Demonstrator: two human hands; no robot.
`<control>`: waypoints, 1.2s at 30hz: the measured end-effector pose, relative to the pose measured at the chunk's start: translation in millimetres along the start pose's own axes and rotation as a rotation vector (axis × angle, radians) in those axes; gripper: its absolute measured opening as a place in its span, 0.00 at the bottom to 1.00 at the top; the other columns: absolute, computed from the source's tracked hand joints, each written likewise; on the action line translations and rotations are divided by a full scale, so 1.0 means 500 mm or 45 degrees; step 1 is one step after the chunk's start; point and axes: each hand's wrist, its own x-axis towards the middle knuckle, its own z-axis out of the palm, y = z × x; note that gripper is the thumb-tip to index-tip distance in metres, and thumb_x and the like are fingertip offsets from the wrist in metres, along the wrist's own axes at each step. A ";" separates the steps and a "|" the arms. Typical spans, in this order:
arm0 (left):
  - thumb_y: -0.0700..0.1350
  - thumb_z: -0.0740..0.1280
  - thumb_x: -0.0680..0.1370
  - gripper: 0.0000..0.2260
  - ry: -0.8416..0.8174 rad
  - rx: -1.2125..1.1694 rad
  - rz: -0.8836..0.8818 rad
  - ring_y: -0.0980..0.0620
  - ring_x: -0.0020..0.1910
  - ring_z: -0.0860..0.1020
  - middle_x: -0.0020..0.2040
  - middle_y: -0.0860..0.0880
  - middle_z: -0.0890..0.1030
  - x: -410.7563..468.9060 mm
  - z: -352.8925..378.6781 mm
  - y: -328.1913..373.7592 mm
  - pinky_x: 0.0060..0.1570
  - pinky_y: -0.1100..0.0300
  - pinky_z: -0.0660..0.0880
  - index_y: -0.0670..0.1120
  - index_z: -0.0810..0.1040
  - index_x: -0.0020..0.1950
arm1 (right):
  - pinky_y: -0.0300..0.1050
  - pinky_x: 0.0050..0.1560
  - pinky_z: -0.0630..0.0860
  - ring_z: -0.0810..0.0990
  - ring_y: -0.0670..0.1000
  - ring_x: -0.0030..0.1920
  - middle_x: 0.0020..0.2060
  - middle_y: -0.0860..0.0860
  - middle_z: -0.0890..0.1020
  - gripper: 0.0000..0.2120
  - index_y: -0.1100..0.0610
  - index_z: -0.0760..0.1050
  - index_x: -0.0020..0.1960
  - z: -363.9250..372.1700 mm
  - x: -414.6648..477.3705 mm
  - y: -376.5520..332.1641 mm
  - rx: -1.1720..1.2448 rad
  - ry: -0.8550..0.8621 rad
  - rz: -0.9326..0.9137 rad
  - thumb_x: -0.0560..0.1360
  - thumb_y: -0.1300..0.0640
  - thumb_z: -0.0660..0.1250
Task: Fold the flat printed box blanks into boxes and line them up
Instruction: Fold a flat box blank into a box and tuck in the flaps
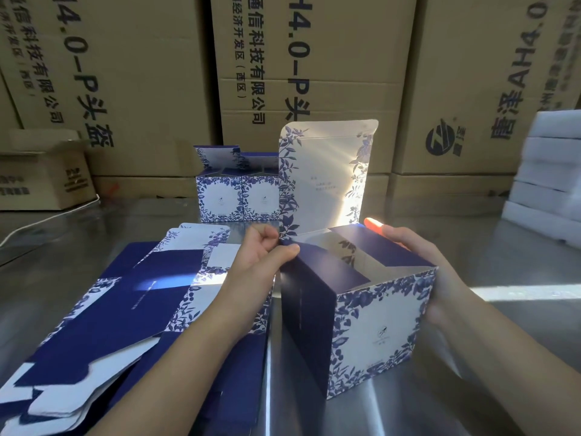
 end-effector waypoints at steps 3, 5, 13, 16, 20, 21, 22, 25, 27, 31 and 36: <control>0.36 0.65 0.77 0.09 0.059 0.039 -0.025 0.61 0.34 0.75 0.32 0.59 0.76 -0.001 0.004 0.001 0.38 0.71 0.72 0.48 0.67 0.45 | 0.42 0.30 0.78 0.81 0.53 0.30 0.34 0.55 0.82 0.11 0.59 0.83 0.38 -0.002 0.000 -0.001 0.048 0.047 0.104 0.59 0.54 0.72; 0.41 0.69 0.74 0.09 0.120 0.061 -0.052 0.56 0.41 0.76 0.38 0.54 0.77 -0.001 0.005 0.002 0.49 0.62 0.73 0.48 0.69 0.47 | 0.44 0.32 0.78 0.81 0.57 0.32 0.37 0.59 0.82 0.22 0.63 0.80 0.47 -0.003 -0.001 -0.002 -0.001 0.058 0.159 0.56 0.54 0.73; 0.41 0.66 0.77 0.11 0.156 0.206 -0.128 0.49 0.54 0.78 0.55 0.50 0.80 0.001 0.006 0.014 0.61 0.49 0.71 0.57 0.78 0.53 | 0.45 0.37 0.81 0.83 0.55 0.36 0.48 0.58 0.84 0.26 0.53 0.76 0.62 -0.004 0.010 -0.008 0.062 -0.104 -0.015 0.63 0.60 0.66; 0.44 0.66 0.75 0.08 0.097 0.245 -0.116 0.51 0.49 0.79 0.49 0.50 0.83 -0.003 0.007 0.014 0.51 0.51 0.73 0.55 0.81 0.48 | 0.46 0.39 0.81 0.83 0.56 0.36 0.43 0.58 0.84 0.26 0.57 0.78 0.55 -0.004 0.011 0.005 0.144 -0.073 -0.064 0.58 0.54 0.73; 0.46 0.63 0.74 0.08 0.035 0.251 -0.125 0.55 0.46 0.79 0.47 0.48 0.83 -0.005 0.005 0.014 0.46 0.58 0.71 0.58 0.81 0.45 | 0.45 0.37 0.81 0.83 0.55 0.38 0.47 0.56 0.84 0.17 0.57 0.80 0.53 -0.007 0.011 0.002 0.099 -0.025 -0.076 0.70 0.54 0.59; 0.48 0.62 0.72 0.09 0.022 0.261 -0.119 0.53 0.48 0.78 0.49 0.48 0.83 -0.005 0.004 0.014 0.48 0.56 0.71 0.58 0.81 0.45 | 0.45 0.36 0.80 0.83 0.55 0.38 0.48 0.56 0.84 0.17 0.58 0.79 0.54 -0.005 0.009 -0.002 0.091 -0.019 -0.067 0.72 0.53 0.57; 0.49 0.60 0.71 0.10 0.016 0.259 -0.115 0.51 0.49 0.78 0.50 0.48 0.82 -0.004 0.003 0.015 0.50 0.54 0.71 0.57 0.81 0.44 | 0.44 0.35 0.80 0.83 0.55 0.38 0.48 0.56 0.84 0.18 0.58 0.79 0.55 -0.005 0.008 -0.005 0.073 -0.026 -0.053 0.72 0.50 0.58; 0.57 0.60 0.68 0.13 0.020 0.238 -0.099 0.45 0.56 0.76 0.54 0.48 0.81 -0.003 0.001 0.017 0.55 0.49 0.71 0.57 0.82 0.44 | 0.45 0.37 0.79 0.82 0.55 0.40 0.50 0.56 0.83 0.26 0.57 0.76 0.59 -0.002 -0.002 -0.011 -0.031 -0.065 -0.009 0.66 0.44 0.64; 0.62 0.62 0.65 0.16 -0.011 0.283 -0.056 0.49 0.58 0.76 0.55 0.50 0.81 -0.008 0.001 0.017 0.57 0.51 0.71 0.58 0.81 0.45 | 0.46 0.40 0.78 0.82 0.56 0.42 0.51 0.56 0.83 0.28 0.57 0.75 0.61 -0.006 -0.005 -0.014 -0.106 -0.082 -0.011 0.64 0.47 0.67; 0.63 0.66 0.62 0.18 -0.065 0.405 -0.014 0.50 0.55 0.77 0.52 0.48 0.79 -0.021 0.001 0.016 0.54 0.57 0.70 0.60 0.78 0.49 | 0.45 0.44 0.77 0.83 0.53 0.43 0.50 0.53 0.84 0.24 0.53 0.77 0.59 -0.018 -0.004 -0.017 -0.208 -0.102 -0.028 0.63 0.53 0.64; 0.51 0.72 0.69 0.08 0.115 0.410 0.101 0.56 0.60 0.75 0.59 0.57 0.78 -0.010 -0.004 0.018 0.57 0.64 0.71 0.60 0.79 0.47 | 0.45 0.43 0.73 0.80 0.51 0.43 0.48 0.54 0.83 0.15 0.50 0.82 0.50 -0.017 0.006 -0.014 -0.410 -0.027 -0.168 0.63 0.52 0.74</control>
